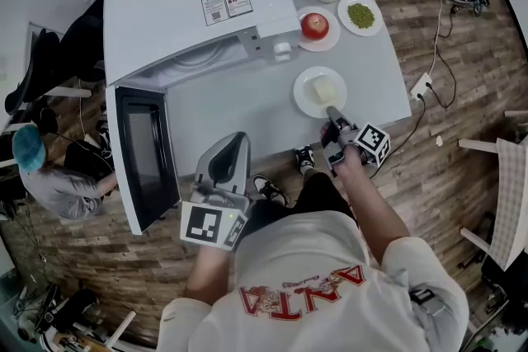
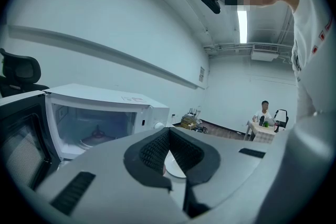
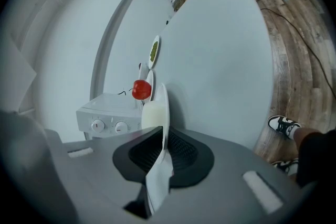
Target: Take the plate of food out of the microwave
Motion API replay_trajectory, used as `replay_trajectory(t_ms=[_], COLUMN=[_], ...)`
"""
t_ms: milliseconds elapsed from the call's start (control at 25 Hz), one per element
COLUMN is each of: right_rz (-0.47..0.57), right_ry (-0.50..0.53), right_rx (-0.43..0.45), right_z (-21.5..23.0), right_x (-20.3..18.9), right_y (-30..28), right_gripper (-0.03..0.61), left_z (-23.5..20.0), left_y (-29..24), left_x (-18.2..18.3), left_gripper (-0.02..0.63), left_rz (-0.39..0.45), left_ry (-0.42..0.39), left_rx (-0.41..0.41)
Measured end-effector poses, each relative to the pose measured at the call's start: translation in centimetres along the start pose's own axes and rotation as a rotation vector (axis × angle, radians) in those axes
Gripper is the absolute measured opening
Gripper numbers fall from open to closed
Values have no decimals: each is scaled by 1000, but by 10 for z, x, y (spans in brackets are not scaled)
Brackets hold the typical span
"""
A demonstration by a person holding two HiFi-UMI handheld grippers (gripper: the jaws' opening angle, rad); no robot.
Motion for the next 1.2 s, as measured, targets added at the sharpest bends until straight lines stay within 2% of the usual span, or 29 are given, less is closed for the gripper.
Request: replay_trajectory(t_ms=[120,240,360,480,760,960,1080,1200], right_rz=[-26,-65,-137,-220,-422,-547,-580,-577], right_ry=[55,112,224,359,756,962,1022,986], right_rx=[15,13,-19,-54,-186,-263,-303,-314], right_z=[-6,-10,-14,-16,-20,-20,-17,-14], right_x=[0,-3,-7,-12,-23,-33,-37,-36], right_y=[-1,-2,-3,-5,-8,-7,-5,-1], right_gripper=[36,93,163,209,250,268,268,264], left_z=[0,0,0,0,-1,-2,-3,-3], left_y=[1,3,4,6,10,11,11,11], left_x=[-1,-1,-2,-4,-3,-3,-5,-7], left_gripper=[8,8,8,8,8,8,8,8], left_rz=[-2,-4,-6,-13,-2,-1,-10,-13], left_ry=[-2,-2,0,2,6,6,11,11], left_rx=[-1,-2,-3,-5,-1,-2,-1,-3])
Point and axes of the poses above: the fingertips, and each gripper's own axes: y backward along the fingers, z to its right, x out of its top, the point moved 5 cm from there along y, backward along the fingers, and after that the axes turned 4 degrees about x, right-handed, at the moved point
